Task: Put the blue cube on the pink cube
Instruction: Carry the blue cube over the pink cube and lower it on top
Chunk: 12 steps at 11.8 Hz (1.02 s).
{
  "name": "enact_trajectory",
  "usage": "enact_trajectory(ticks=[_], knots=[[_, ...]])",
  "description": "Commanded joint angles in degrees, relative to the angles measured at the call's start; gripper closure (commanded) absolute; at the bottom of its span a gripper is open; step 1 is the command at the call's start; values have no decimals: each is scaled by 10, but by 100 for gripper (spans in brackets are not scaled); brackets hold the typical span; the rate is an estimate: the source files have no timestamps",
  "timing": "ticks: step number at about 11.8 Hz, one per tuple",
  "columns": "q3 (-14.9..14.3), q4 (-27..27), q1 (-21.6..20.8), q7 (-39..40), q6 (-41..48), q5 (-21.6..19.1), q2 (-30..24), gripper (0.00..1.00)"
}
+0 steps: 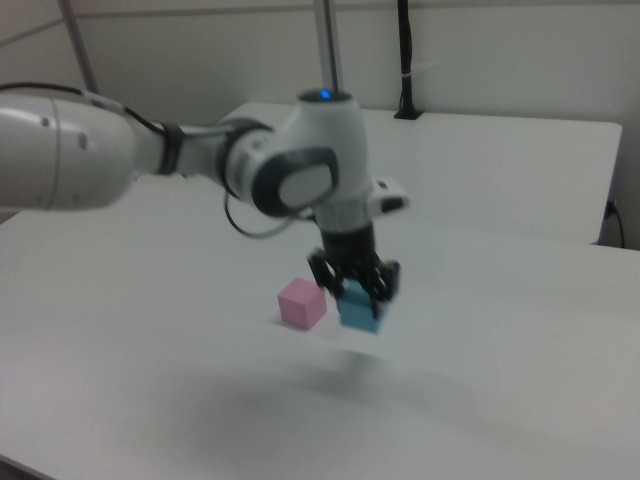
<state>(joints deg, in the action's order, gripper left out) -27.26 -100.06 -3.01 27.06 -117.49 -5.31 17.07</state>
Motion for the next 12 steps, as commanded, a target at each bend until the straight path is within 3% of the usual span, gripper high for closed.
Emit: enact_trajectory(ticks=[1,2,4,5,12], knots=[[-3,36,-85,-109,33,-21,-4,76],[4,37,-105,-133,33,-21,-2,75],[39,40,-110,-168,27,-18,5,75],[44,50,-110,-172,28,-17,13,75],[46,53,-109,-170,20,-12,47,72]])
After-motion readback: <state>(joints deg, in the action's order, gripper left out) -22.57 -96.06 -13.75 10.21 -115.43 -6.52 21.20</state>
